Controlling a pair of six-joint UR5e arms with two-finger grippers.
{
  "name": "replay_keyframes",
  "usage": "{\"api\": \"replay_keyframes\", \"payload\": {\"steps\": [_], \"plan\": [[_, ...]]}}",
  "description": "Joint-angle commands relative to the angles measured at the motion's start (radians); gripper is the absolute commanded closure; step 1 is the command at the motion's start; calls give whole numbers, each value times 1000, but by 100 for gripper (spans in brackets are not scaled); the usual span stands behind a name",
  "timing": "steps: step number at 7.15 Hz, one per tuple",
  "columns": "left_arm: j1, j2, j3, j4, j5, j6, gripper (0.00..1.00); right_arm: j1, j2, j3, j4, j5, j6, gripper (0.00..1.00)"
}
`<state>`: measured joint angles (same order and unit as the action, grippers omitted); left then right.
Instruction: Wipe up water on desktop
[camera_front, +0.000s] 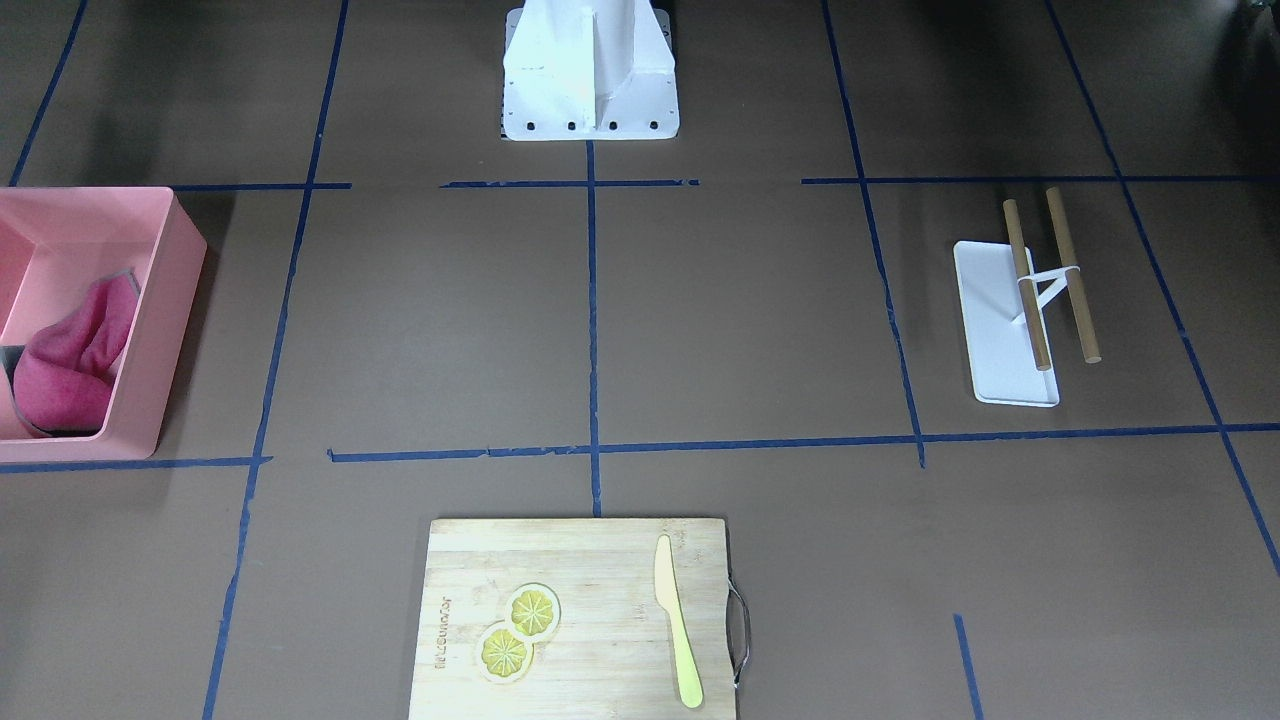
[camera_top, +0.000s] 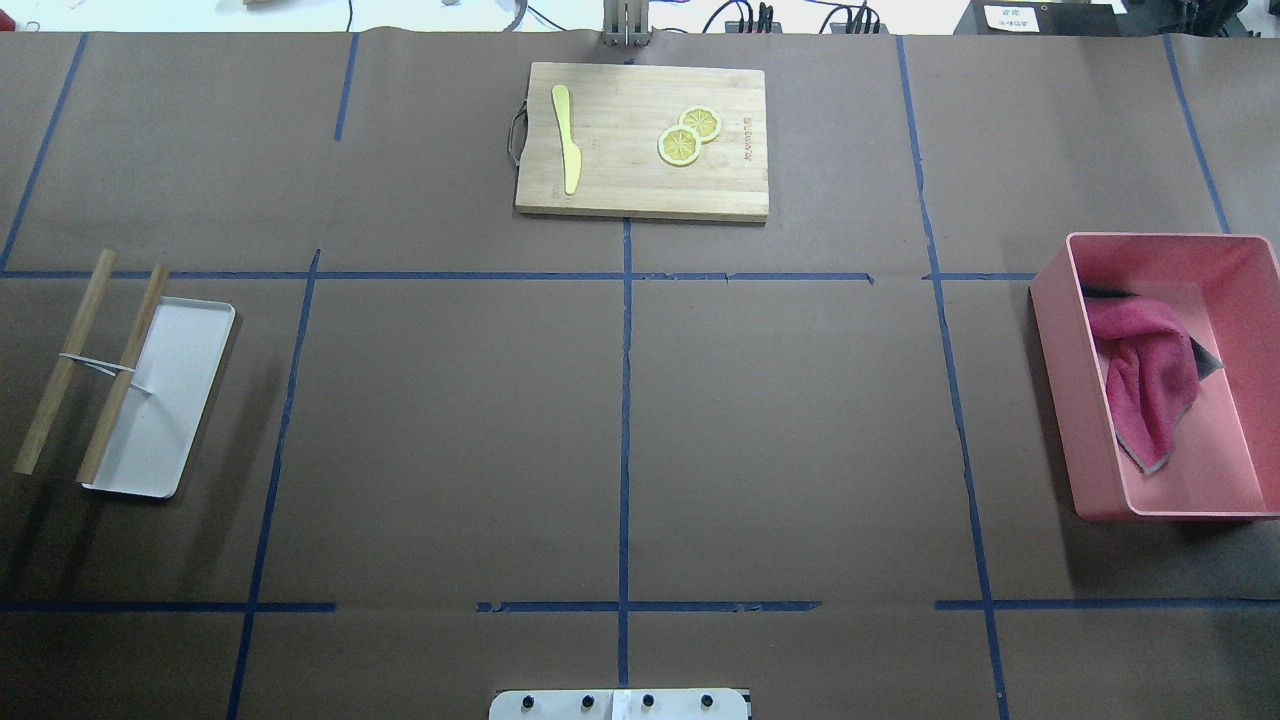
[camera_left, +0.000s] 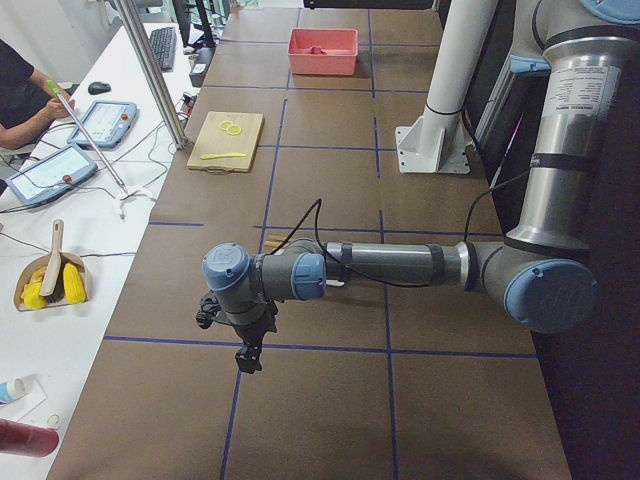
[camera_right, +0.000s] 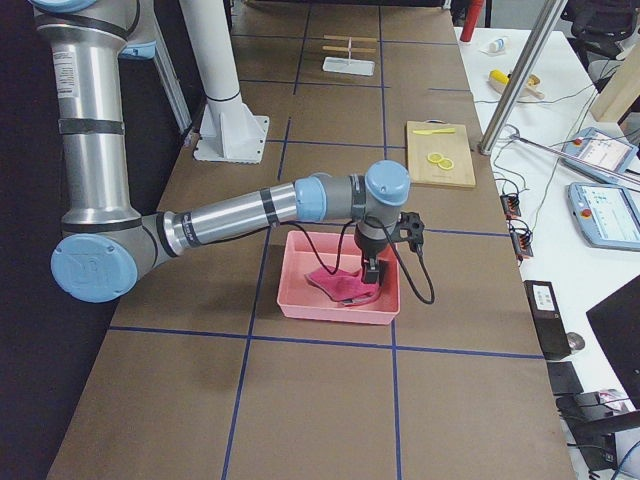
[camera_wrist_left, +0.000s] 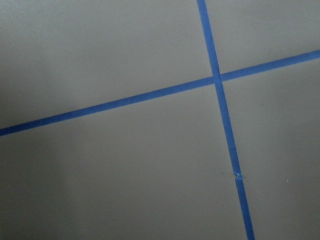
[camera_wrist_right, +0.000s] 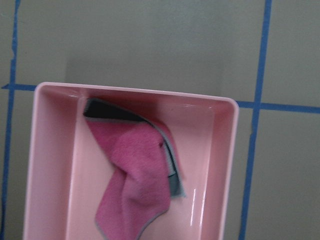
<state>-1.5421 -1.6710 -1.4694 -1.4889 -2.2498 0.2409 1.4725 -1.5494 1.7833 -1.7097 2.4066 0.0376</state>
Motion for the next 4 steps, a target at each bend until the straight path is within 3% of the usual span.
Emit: {"api": "replay_keyframes", "payload": {"steps": [1, 4], "plan": [[-16, 11, -2, 7, -89, -17, 0, 81, -26, -190, 165, 34, -84, 0], [-82, 22, -6, -4, -113, -17, 0, 113, -35, -202, 166, 29, -94, 0]]}}
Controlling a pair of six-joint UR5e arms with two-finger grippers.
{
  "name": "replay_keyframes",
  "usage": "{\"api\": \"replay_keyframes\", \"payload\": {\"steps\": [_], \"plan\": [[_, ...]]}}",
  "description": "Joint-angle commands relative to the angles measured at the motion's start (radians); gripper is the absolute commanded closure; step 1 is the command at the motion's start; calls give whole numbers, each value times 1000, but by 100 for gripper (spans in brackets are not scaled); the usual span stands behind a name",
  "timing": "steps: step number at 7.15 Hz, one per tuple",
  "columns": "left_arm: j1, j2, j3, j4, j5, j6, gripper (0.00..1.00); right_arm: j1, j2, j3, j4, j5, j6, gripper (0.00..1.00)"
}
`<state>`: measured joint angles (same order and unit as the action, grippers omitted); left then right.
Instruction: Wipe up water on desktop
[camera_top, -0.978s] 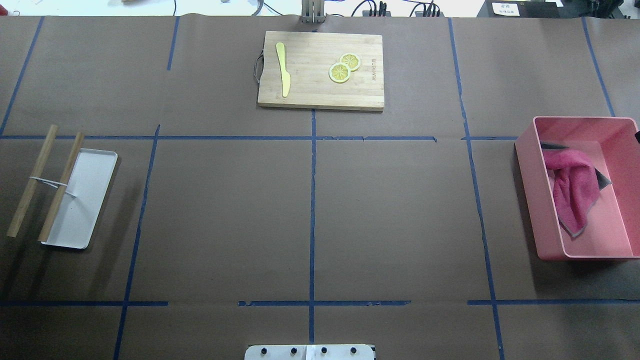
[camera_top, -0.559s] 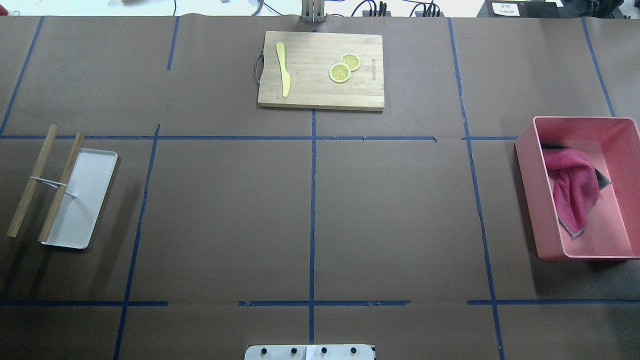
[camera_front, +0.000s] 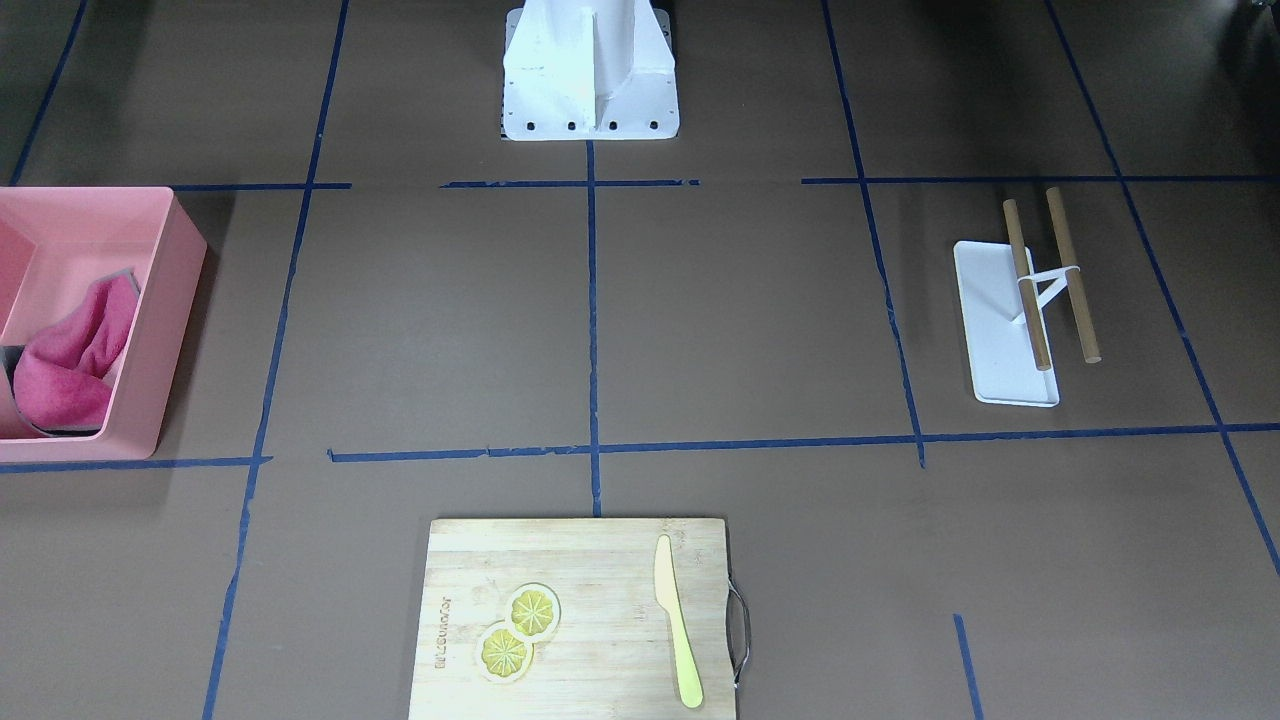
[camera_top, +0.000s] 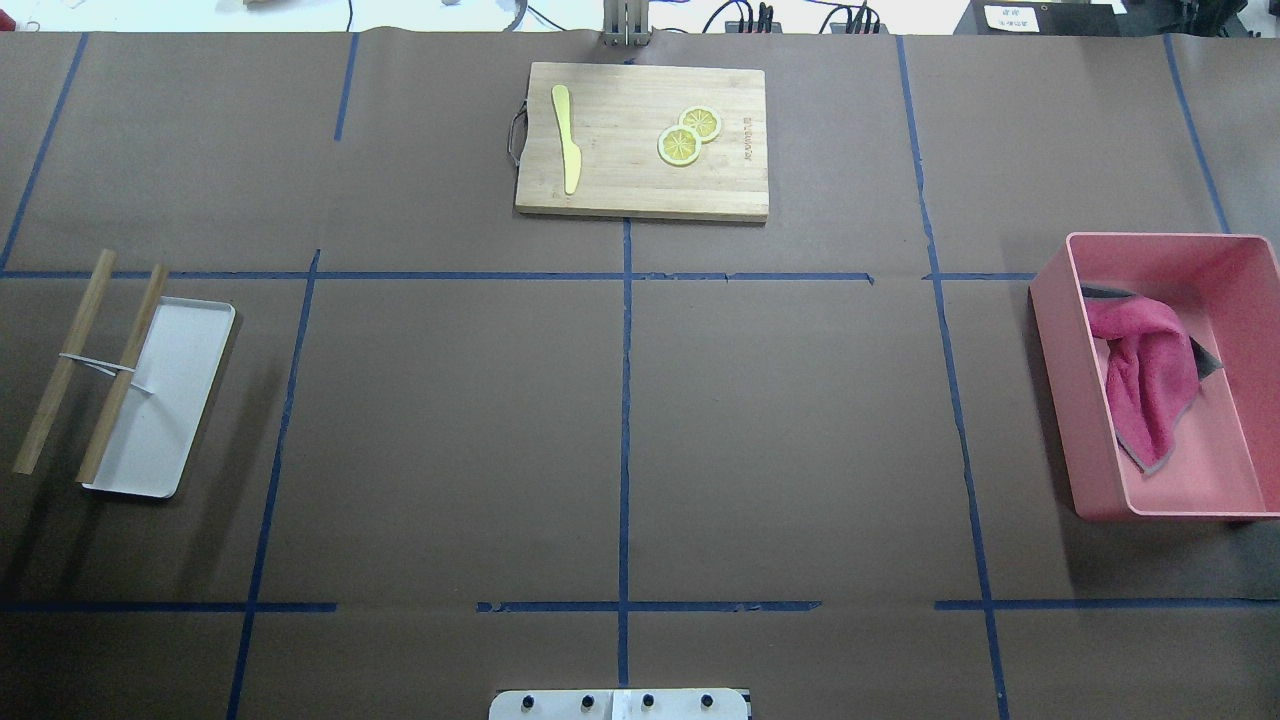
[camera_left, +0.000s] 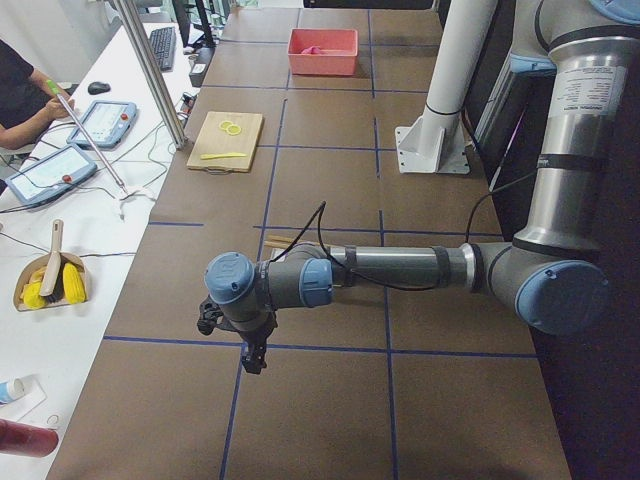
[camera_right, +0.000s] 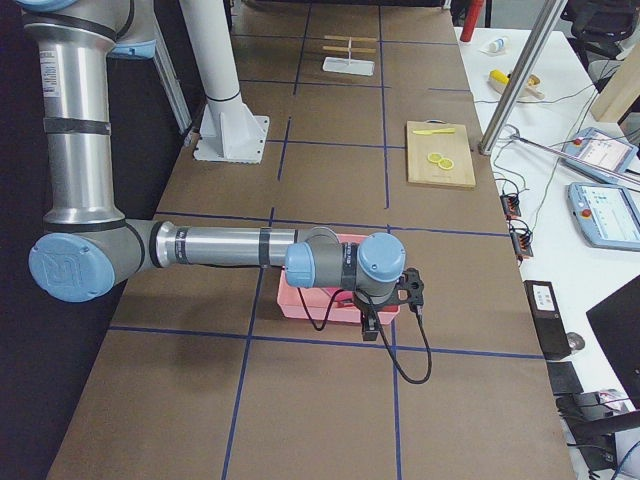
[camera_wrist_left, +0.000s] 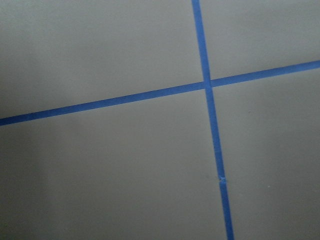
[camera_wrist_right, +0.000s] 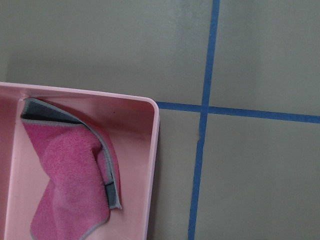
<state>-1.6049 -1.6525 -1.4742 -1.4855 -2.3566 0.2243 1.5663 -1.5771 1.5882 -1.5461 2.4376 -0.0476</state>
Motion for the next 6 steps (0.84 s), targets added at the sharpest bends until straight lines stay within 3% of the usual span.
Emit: {"api": "replay_keyframes", "payload": {"steps": [1, 6], "plan": [[-29, 3, -3, -7, -6, 0, 0, 50, -17, -8, 4, 1, -8, 0], [-27, 13, -2, -9, -6, 0, 0, 70, -31, -43, 18, -29, -1, 0]]}}
